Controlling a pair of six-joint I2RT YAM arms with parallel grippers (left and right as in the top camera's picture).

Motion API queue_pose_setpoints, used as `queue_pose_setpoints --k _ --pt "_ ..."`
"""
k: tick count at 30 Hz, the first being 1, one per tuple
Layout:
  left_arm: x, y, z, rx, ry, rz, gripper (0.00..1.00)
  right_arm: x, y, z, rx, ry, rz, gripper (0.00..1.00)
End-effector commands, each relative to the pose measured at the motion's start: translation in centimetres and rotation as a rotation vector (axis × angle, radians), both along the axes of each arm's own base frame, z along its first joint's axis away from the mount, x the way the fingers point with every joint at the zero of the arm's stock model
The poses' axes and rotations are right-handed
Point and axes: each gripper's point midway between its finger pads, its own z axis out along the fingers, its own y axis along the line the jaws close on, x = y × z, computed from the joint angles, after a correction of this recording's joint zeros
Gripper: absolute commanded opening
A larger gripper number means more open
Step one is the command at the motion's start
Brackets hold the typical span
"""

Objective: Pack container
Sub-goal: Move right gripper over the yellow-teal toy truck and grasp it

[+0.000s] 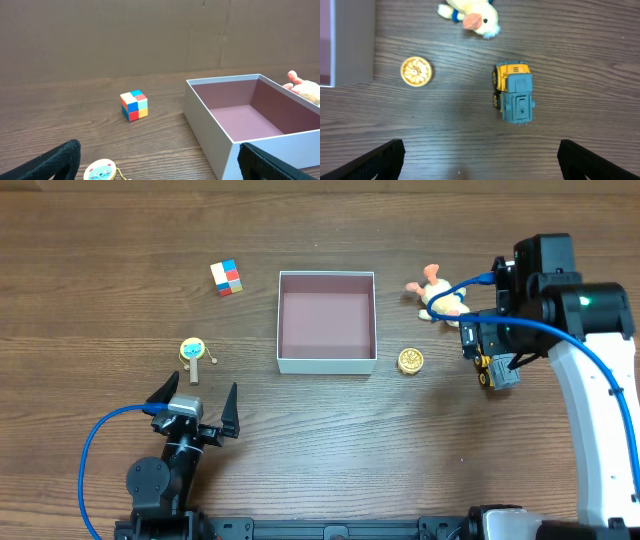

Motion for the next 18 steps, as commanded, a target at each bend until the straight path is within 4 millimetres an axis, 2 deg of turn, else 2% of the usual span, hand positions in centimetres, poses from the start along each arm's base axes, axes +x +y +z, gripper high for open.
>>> queue_pose_setpoints --k 1,5,10,18 --pt "0.0 0.2 0.1 0.019 -0.011 0.007 1.00 0.3 -1.6 1.3 -0.031 -0.034 -0.004 1.00" --pt "0.0 0.2 0.1 0.019 -0.011 0.007 1.00 0.3 -2.9 1.0 0.030 -0.026 -0.051 1.00" --pt "0.0 0.2 0.1 0.019 -0.011 0.007 1.00 0.9 -4.3 -0.7 0.068 0.020 -0.068 1.00" --pt "0.0 0.2 0.1 0.019 -0.012 0.007 1.00 1.8 -4.5 -3.9 0.088 0.123 -0.030 1.00"
